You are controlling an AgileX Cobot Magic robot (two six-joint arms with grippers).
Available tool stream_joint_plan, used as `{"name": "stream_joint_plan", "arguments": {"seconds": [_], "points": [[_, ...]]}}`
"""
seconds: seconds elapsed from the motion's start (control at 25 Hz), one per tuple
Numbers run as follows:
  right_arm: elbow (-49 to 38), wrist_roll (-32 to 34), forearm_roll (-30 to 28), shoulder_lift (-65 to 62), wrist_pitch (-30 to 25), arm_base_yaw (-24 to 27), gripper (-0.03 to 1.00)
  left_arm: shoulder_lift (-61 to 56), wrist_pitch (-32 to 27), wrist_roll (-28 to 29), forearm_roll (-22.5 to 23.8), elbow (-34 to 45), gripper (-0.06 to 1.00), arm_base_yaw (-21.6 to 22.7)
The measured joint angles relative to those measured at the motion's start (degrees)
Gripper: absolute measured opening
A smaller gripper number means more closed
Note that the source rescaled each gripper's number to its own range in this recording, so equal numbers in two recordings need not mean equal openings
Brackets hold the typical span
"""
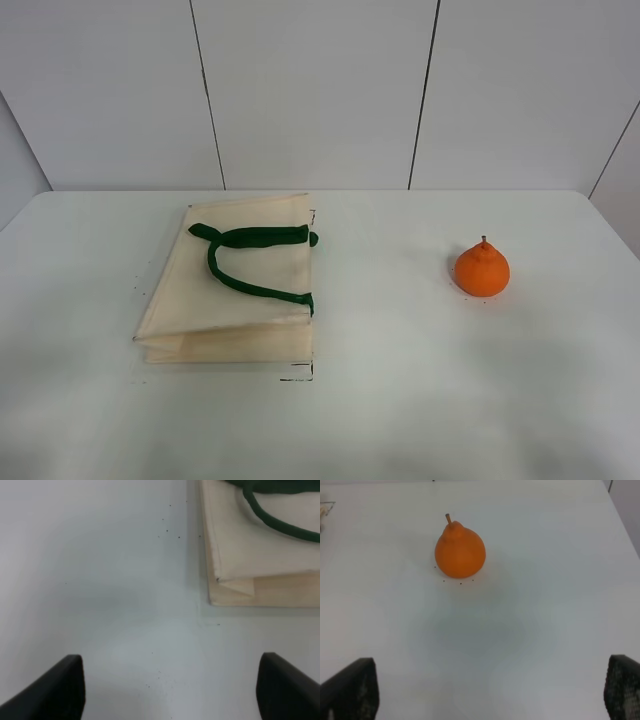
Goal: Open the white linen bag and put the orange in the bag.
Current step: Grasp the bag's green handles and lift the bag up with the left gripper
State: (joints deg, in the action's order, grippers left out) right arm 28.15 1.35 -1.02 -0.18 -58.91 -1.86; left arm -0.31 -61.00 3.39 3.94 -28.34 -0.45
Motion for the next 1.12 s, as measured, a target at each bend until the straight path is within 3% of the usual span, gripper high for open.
{"name": "stream_joint_plan", "arguments": {"seconds": [0.56, 0.8, 1.12], "points": [[0.0, 0.0, 0.0, 0.0, 0.0, 0.0, 1.0, 3.3, -0.2, 0.0, 0.1, -2.1, 0.96, 0.0], [0.0, 0.0, 0.0, 0.0, 0.0, 0.0, 1.0, 23.0, -0.2, -0.1, -0.1, -10.0, 1.0, 0.0], [0.0, 0.0, 0.0, 0.0, 0.0, 0.0, 1.0, 60.5, 4.5, -0.1, -0.1, -27.7, 1.0, 0.0]]}}
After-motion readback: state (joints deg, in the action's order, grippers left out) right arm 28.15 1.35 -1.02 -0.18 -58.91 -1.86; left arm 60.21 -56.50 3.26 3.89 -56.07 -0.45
